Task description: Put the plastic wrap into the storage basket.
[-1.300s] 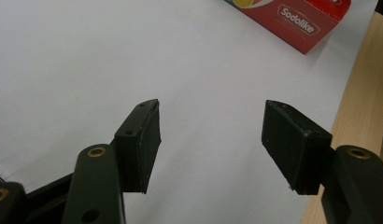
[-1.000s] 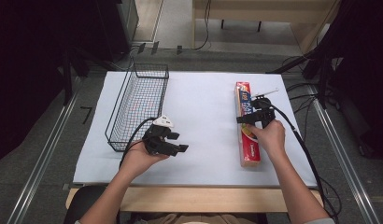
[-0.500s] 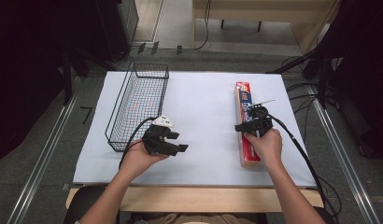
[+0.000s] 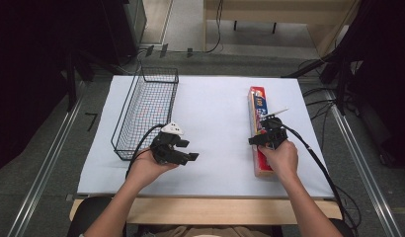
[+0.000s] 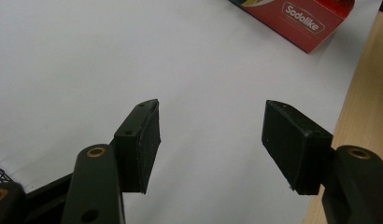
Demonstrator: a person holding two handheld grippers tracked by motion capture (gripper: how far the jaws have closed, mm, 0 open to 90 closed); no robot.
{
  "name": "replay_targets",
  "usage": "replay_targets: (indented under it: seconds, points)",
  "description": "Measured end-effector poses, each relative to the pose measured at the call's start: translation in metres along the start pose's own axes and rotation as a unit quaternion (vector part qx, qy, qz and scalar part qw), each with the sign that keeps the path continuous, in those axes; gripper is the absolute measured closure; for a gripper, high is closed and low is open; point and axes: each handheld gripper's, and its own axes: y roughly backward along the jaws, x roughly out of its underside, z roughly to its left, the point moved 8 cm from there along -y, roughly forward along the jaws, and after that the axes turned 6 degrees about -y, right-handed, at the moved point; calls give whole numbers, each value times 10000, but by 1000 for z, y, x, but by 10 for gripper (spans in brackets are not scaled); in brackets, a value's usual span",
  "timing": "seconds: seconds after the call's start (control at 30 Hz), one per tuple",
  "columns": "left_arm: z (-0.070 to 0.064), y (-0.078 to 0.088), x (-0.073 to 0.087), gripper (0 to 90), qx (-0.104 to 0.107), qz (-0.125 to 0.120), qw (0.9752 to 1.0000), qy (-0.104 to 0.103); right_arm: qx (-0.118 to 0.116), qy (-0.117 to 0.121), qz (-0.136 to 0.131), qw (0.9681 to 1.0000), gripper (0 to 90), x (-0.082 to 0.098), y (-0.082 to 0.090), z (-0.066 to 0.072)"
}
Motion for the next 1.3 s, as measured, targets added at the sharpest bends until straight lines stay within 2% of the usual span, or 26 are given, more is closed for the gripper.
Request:
replay_targets:
  seconds: [0.13, 0.17, 0.3, 0.53, 0.67, 0.83, 1.03, 1.23, 1.3]
  points:
    - [-1, 0, 0, 379, 1, -14, 10000, -9, -7, 25, 58, 10000, 280, 0, 2, -1]
    - [0, 0, 0, 379, -1, -1, 10000, -9, -21, -41, 92, 9999, 312, -1, 5, -3]
    - [0, 0, 0, 379, -6, 26, 10000, -20, -94, -113, 181, 9997, 332, -1, 7, -5]
    - [1, 1, 0, 379, -24, 4, 10000, 15, 34, -3, 255, 9997, 383, 0, 9, -10]
    - [0, 0, 0, 379, -24, 7, 10000, -1, 31, -22, 229, 9997, 375, 1, 9, -10]
    - [-1, -1, -1, 379, -6, -26, 10000, -5, 166, 57, 245, 9995, 343, 2, 4, -8]
    - [-2, -2, 0, 379, -4, 30, 10000, -12, 183, -7, 281, 9994, 323, 2, 1, -7]
    - [-2, -2, 0, 378, -13, 54, 10000, -57, 297, 8, 329, 9990, 374, 1, 3, -7]
    - [-1, -2, 0, 378, -17, 59, 10000, -51, 270, -25, 358, 9990, 383, 1, 4, -7]
